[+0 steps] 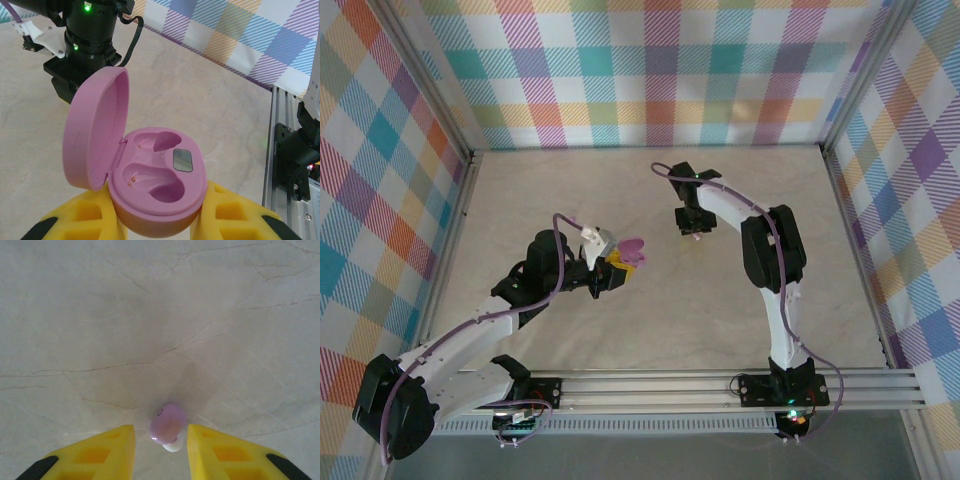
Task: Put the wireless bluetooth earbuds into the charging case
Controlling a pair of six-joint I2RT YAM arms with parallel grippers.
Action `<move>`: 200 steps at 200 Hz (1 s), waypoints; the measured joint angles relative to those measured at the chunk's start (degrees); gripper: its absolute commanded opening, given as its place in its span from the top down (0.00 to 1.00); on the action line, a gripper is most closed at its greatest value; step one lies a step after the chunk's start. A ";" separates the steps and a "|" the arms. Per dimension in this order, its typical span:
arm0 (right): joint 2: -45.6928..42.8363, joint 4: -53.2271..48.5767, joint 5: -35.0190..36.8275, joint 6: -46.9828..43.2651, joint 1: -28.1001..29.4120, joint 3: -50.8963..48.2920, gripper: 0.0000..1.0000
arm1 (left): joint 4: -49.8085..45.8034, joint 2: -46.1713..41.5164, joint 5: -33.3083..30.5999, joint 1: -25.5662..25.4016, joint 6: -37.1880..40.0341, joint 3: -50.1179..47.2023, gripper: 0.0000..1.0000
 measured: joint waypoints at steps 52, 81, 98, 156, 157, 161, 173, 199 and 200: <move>0.70 0.04 -0.39 -0.02 -0.15 0.07 0.71 | -0.02 0.00 -0.02 0.00 0.42 0.00 1.00; 1.62 0.07 -1.20 0.02 -0.15 0.07 0.74 | -0.09 0.00 0.00 0.00 0.46 0.00 1.00; 1.86 0.09 -1.33 0.00 -0.15 0.07 0.77 | -0.17 -0.02 0.00 0.00 0.50 0.00 1.00; 1.62 0.26 -2.34 -0.09 -0.22 -0.04 0.85 | -0.46 -1.81 -0.02 0.02 0.79 0.00 1.00; 1.60 0.28 -2.45 -0.09 -0.24 -0.07 0.85 | -0.46 -1.84 -0.02 0.02 0.79 0.00 1.00; 1.42 0.42 -2.75 -0.15 -0.26 -0.24 0.86 | -0.46 -1.95 -0.02 0.02 0.81 0.00 1.00; 0.63 0.76 -3.69 -0.24 -0.31 -1.27 0.87 | -0.46 -2.16 0.00 0.02 0.81 -0.02 1.00; -3.96 0.52 -6.14 -0.42 -0.31 -4.79 0.87 | -0.39 -2.19 0.15 0.02 0.81 -0.11 1.00; -4.48 0.48 -6.19 -0.46 -0.31 -5.07 0.87 | -0.37 -2.19 0.15 0.02 0.81 -0.13 1.00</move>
